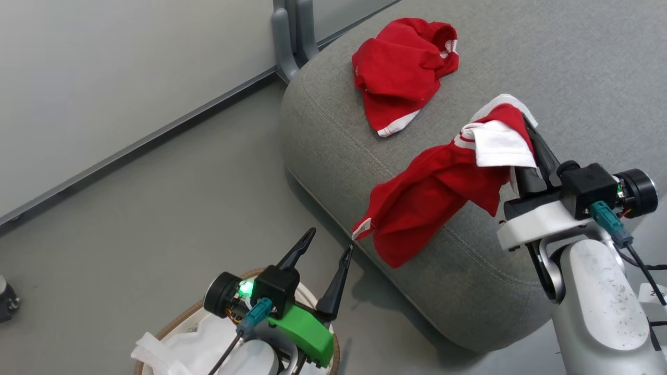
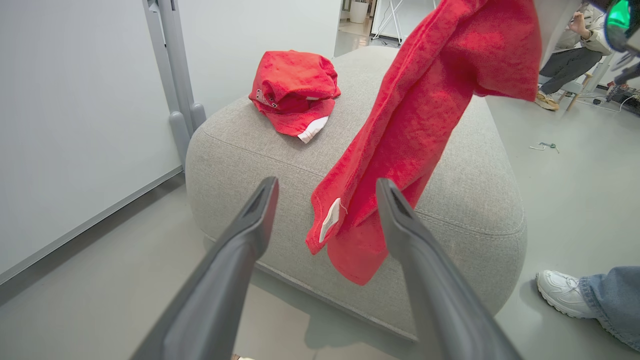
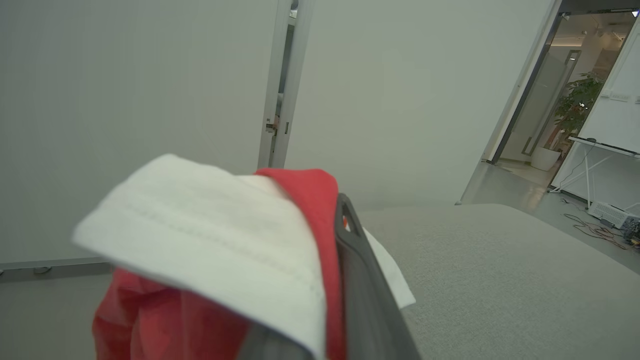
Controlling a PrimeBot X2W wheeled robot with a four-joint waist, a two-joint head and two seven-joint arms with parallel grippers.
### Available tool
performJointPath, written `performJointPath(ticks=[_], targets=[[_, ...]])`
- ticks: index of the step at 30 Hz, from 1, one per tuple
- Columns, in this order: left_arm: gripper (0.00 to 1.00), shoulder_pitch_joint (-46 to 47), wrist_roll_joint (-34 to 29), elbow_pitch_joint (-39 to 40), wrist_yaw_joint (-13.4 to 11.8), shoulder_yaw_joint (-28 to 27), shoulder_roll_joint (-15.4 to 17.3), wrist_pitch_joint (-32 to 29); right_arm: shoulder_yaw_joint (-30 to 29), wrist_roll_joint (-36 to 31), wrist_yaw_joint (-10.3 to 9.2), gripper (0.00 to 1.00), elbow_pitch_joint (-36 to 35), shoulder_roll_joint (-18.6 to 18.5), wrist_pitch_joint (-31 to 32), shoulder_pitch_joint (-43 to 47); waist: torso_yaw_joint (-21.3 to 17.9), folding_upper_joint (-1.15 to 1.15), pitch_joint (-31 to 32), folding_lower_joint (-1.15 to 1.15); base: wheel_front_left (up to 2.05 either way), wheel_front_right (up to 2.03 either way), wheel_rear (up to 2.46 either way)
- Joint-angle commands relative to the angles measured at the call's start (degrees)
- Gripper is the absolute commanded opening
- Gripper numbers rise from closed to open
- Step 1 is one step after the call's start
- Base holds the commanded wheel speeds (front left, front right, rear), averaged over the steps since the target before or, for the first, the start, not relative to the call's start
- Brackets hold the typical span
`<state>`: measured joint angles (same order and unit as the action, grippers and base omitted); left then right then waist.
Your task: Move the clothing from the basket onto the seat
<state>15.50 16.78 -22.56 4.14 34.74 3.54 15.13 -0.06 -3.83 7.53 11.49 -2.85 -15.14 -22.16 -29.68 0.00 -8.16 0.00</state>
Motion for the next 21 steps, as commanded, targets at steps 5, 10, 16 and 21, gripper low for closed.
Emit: performJointPath(ticks=[5,10,16,21], targets=[[1.00,1.22,-1.70,-0.32,0.65,-0.59,0.12,0.02,-3.46,-1.57,-0.08,0.00,-0.64,-0.05,-0.02,-4.13,0.11,0.00,-2.74,0.00,0.00,0.00,0.00],[1.00,2.35,-2.73,0.25,0.82,-1.00,0.29,0.02,-7.15,-5.38,-0.08,0.00,-0.90,-1.91,-0.01,-11.00,2.75,0.00,-5.65,0.00,0.00,0.00,0.00],[1.00,4.43,-4.61,0.62,1.03,-1.03,1.28,0.01,-11.37,-7.29,-0.08,0.00,0.85,-8.22,-0.02,-21.12,6.32,0.00,-10.76,0.00,0.00,0.00,0.00],[1.00,6.69,-5.85,0.83,1.29,-0.88,2.55,0.02,-14.71,-7.91,-0.08,0.00,4.74,-13.89,-0.01,-28.61,9.36,0.00,-15.74,0.00,0.00,0.00,0.00]])
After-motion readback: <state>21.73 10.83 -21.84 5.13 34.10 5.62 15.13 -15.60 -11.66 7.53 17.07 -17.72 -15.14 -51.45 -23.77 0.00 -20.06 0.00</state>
